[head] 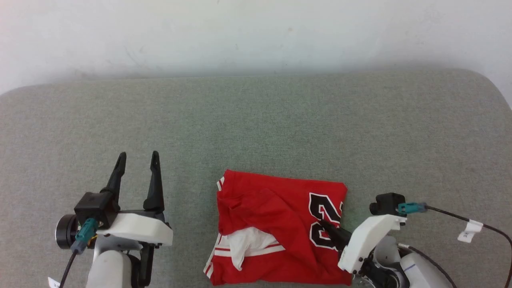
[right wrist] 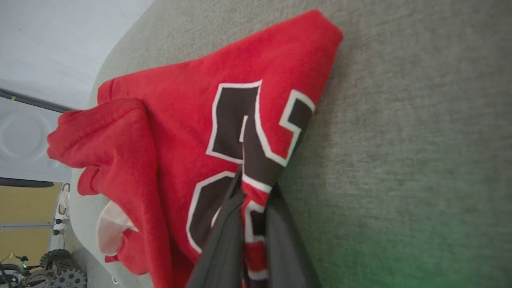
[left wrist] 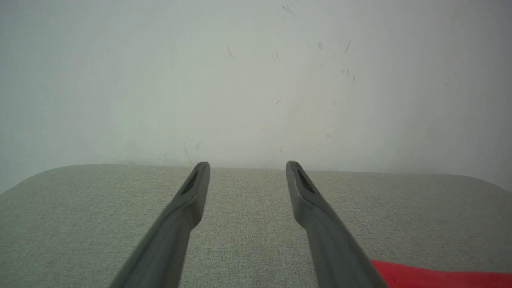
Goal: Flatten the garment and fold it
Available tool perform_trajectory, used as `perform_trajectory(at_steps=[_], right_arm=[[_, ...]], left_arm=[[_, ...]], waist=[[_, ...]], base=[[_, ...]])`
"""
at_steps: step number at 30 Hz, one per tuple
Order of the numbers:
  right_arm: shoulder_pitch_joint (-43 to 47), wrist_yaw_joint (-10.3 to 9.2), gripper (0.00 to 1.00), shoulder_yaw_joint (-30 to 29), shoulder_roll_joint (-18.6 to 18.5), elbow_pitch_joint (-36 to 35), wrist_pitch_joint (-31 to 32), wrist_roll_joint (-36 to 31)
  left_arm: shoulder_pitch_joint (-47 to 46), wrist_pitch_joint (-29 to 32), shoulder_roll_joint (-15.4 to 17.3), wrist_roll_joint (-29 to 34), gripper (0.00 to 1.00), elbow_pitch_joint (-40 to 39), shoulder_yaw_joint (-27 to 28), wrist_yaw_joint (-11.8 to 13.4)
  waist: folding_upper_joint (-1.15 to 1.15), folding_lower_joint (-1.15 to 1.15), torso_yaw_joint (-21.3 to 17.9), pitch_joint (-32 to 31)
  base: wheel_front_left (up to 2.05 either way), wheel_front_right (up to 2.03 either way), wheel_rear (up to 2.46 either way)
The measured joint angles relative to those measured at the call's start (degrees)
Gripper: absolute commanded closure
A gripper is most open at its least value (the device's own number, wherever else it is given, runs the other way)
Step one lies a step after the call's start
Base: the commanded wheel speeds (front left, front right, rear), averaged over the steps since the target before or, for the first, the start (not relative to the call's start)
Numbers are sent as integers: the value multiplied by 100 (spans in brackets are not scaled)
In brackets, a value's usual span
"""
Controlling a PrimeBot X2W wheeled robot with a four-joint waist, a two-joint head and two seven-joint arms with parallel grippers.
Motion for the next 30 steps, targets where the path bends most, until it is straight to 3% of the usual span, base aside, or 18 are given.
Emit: perform_trajectory(at_steps=[5, 10, 13, 21, 30], right_arm=[[-162, 0, 100, -8, 4, -315, 26, -1522], [-554, 0, 100, 47, -10, -1535, 644, -3662], [-741, 2, 100, 344, -198, -2169, 1046, -4398], [-1266, 8, 100, 868, -1211, -2702, 1467, -4727], [-1999, 8, 100, 1201, -2061, -2480, 1336, -4662]], left_arm=[[98, 0, -1, -5, 0, -23, 67, 13], [162, 0, -5, -7, 0, -96, 110, 52], [160, 0, -12, -14, 0, -135, 111, 58], [151, 0, -15, -19, 0, -258, 103, 121], [-66, 0, -11, 49, 0, -447, 162, 153]], waist=[[0, 0, -74, 0], [0, 0, -235, 21], [0, 0, -348, 50], [0, 0, -747, 173], [0, 0, -1361, 448]], base=[[0, 0, 0], [0, 0, 0], [0, 0, 0], [0, 0, 0], [0, 0, 0]])
